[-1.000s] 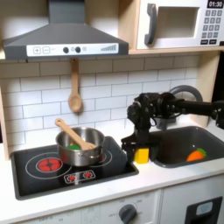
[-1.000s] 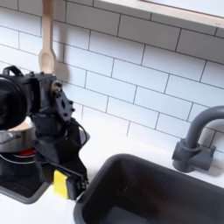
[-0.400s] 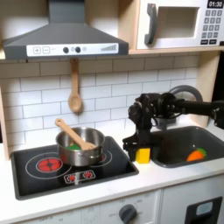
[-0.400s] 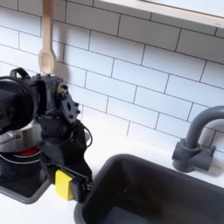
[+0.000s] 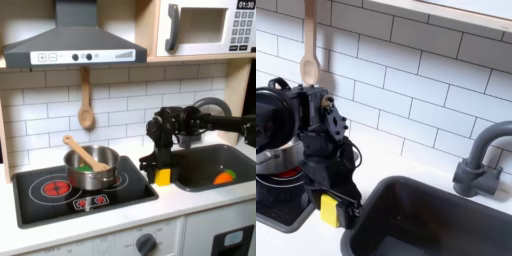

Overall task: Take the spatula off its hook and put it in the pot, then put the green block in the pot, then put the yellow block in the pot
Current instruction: 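Put the yellow block in the pot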

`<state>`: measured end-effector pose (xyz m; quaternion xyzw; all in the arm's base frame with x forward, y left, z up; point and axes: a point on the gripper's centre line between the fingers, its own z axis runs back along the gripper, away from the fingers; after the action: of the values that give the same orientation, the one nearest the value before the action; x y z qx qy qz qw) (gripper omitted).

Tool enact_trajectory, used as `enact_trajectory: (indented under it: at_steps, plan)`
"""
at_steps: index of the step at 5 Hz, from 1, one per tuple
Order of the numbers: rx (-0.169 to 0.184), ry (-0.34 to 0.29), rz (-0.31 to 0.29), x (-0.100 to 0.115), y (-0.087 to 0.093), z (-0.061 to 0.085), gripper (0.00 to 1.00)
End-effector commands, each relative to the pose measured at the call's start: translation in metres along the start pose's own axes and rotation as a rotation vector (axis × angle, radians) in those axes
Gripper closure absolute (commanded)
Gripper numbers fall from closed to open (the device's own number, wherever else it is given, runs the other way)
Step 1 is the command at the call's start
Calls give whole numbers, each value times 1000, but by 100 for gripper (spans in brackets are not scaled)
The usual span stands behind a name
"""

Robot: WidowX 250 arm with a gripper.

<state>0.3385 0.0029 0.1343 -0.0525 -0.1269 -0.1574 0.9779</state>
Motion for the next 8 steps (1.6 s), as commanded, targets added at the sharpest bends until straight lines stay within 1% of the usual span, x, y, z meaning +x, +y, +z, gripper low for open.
enact_trajectory:
  at_steps: [1,3,4,5,6,7,8]
  plan:
    - [2,-11,7,0,1,0,100]
    - [-18,-63,31,2,9,21,100]
    - [-26,-81,65,1,17,30,100]
    - [-9,-114,76,5,25,42,100]
    - [13,-143,102,12,41,53,100]
    - [29,-178,143,24,58,68,100]
    - [36,-195,169,32,74,78,100]
